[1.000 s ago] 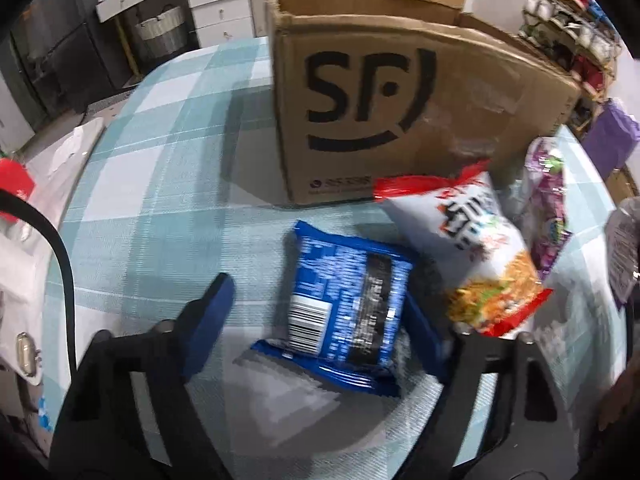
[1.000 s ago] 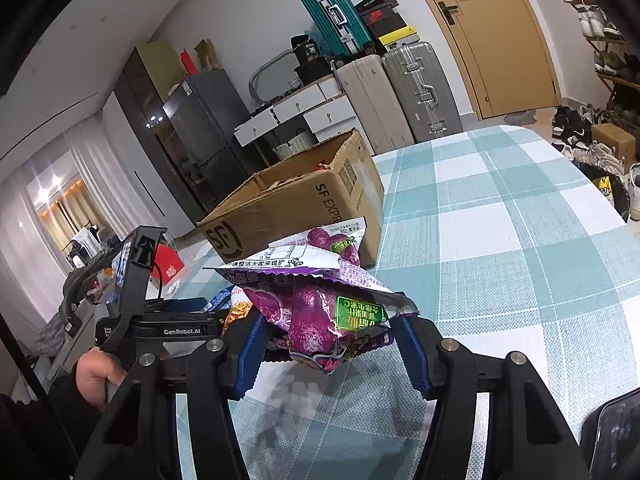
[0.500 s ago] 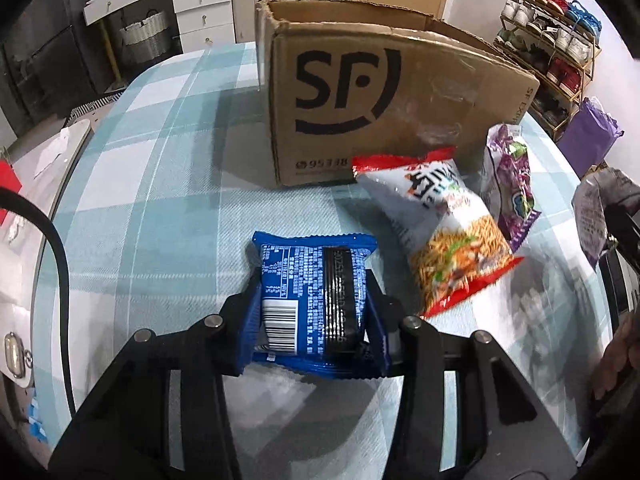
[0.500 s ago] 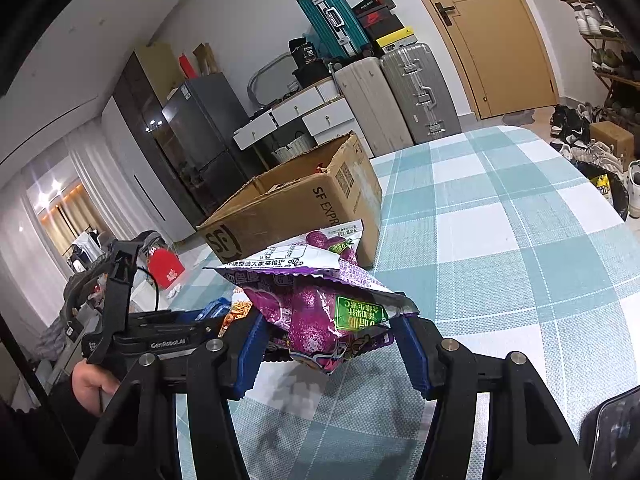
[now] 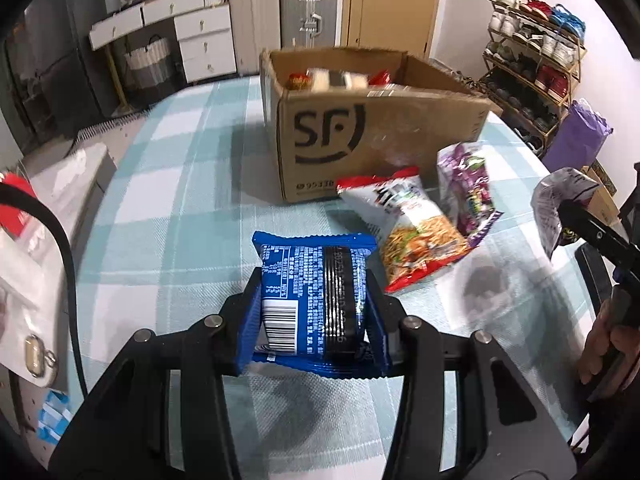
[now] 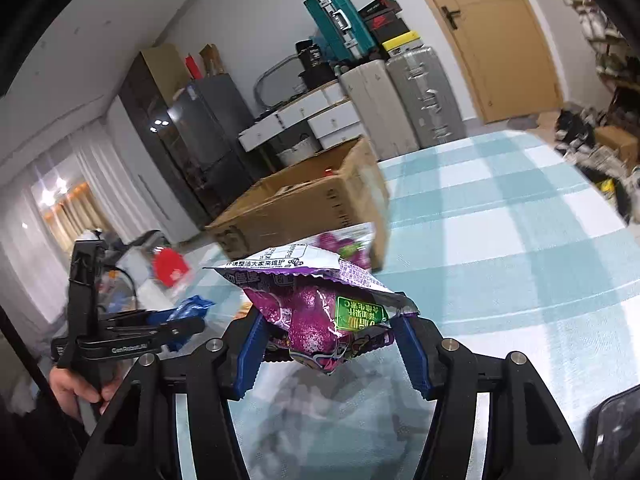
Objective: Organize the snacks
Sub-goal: 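Lift both packs and carry them over the cardboard box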
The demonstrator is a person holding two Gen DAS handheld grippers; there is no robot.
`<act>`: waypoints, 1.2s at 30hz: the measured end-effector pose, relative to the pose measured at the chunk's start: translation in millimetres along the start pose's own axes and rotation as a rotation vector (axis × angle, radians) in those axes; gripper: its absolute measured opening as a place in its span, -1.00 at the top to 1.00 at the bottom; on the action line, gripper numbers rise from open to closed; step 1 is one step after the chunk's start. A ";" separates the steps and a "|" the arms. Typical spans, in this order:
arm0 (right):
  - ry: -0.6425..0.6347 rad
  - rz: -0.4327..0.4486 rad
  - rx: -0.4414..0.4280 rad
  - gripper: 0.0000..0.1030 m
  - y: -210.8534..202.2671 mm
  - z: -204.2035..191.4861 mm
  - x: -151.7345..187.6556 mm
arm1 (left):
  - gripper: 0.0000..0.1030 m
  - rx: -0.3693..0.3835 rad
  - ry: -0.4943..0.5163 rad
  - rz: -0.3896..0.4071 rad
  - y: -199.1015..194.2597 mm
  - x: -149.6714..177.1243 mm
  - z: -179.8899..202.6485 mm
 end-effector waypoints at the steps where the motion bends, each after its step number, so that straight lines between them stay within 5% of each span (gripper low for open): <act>1: 0.005 -0.002 -0.013 -0.16 -1.1 -4.4 -0.5 | 0.17 -0.004 0.008 0.015 -7.0 -4.5 1.1; 12: -0.084 0.071 -0.152 -0.16 -35.3 -96.1 -75.9 | 0.17 0.040 0.010 0.128 -65.3 -67.8 3.2; 18: -0.092 0.129 -0.240 -0.17 -57.4 -149.8 -127.1 | 0.17 0.150 -0.073 0.147 -99.9 -115.1 3.3; 26: -0.149 0.171 -0.218 -0.17 -57.0 -187.7 -202.8 | 0.17 0.189 -0.031 0.252 -153.5 -193.4 16.0; 36: -0.199 0.162 -0.116 -0.17 -22.1 -182.4 -260.6 | 0.17 0.184 -0.054 0.223 -133.3 -271.2 18.7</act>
Point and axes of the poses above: each gripper's, at about its wrist camera, not at the fingertips, and y roughly the way its jaws point, z to its right, x to its underside, the point moved 10 cm from there along y, roughly the way its jaws point, and after that the axes turned 9 degrees about z, right-handed, at the moved point
